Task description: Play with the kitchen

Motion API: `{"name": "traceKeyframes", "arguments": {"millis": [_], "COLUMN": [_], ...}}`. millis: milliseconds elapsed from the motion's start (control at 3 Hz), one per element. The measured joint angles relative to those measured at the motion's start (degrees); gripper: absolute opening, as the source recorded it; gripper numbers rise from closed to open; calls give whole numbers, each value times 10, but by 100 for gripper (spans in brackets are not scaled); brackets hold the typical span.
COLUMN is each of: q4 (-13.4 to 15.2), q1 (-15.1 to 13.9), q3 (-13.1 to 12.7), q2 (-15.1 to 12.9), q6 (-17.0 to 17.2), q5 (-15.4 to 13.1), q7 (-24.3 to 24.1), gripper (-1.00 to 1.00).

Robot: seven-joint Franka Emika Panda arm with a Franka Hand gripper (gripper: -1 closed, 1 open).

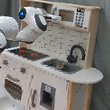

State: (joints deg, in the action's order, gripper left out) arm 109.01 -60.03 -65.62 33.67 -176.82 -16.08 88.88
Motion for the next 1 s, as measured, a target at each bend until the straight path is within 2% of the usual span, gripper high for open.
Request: {"name": "traceKeyframes", "arguments": {"millis": [333, 1000], "q4": [0, 45], "q1": [-1, 90], "q3": [-1, 66], "q2": [0, -4], "q6": [0, -11], "q5": [0, 0], "q7": [0, 9], "gripper": [-100, -100]}}
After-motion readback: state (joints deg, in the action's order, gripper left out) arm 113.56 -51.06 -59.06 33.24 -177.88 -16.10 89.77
